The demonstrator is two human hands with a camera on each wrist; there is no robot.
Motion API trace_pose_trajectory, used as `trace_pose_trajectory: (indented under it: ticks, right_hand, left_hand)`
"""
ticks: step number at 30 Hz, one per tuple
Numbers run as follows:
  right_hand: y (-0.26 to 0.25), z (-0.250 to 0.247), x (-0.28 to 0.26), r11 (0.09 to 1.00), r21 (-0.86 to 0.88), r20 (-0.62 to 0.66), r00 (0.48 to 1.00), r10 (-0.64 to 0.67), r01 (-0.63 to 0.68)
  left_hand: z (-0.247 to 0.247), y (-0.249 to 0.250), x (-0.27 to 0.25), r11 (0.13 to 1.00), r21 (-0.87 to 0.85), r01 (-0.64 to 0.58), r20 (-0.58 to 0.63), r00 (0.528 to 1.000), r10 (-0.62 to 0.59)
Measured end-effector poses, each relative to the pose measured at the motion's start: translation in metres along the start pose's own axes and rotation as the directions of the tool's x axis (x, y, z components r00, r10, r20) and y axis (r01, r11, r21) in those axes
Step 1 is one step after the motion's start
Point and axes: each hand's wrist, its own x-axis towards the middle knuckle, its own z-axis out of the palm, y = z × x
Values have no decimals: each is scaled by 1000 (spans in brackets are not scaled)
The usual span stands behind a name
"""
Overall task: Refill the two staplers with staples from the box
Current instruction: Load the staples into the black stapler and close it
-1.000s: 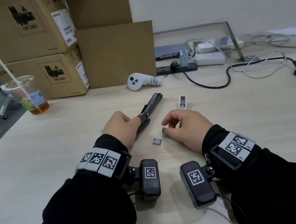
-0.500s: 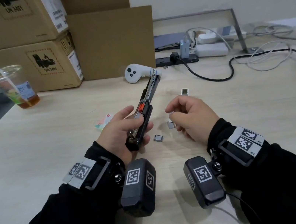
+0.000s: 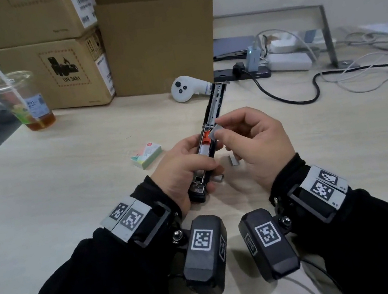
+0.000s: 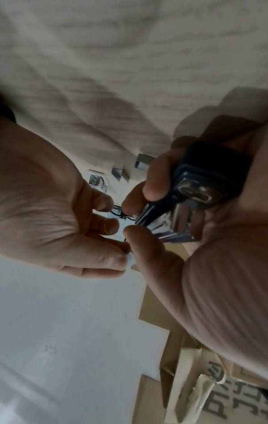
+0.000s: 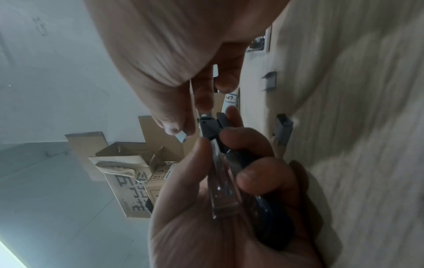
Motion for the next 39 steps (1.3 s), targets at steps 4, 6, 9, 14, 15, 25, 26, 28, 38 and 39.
trace_pose_trajectory:
  ticks: [4, 6, 9, 14, 15, 25, 26, 28, 38, 39]
  right_hand:
    - [5, 1, 2, 993, -118, 12, 1000, -26, 28]
    - [6, 1, 2, 985, -167, 22, 999, -36, 39]
    - [6, 0, 2, 976, -205, 40, 997, -61, 68]
    - [7, 1, 1, 968, -240, 65, 996, -57, 72]
    - [6, 1, 1, 967, -242, 66, 996, -61, 75]
    - [6, 1, 1, 961, -261, 61, 995, -84, 97]
    - [6, 1, 1, 961, -260, 57, 995, -84, 96]
    - [5, 1, 1, 963, -253, 43, 996, -84, 92]
    - [4, 2, 1, 966, -247, 40, 997, -69, 77]
    - [4, 2, 0, 967, -242, 37, 997, -66, 74]
  left_hand:
    - [2, -2, 0, 999, 38, -10, -34, 999, 11]
    - [4, -2, 0, 998, 54, -14, -38, 999, 16]
    - [5, -4, 1, 998, 56, -24, -46, 999, 27]
    - [3, -5, 3, 998, 59, -26, -28, 999, 28]
    - [3, -6, 3, 998, 59, -29, -25, 999, 30]
    - [1, -7, 5, 997, 61, -36, -12, 999, 36]
    - [1, -7, 6, 997, 63, -37, -12, 999, 38]
    - [1, -8, 6, 997, 67, -40, -9, 999, 40]
    - [0, -8, 6, 996, 80, -37, 6, 999, 36]
    - [0, -7, 5, 996, 79, -35, 5, 999, 34]
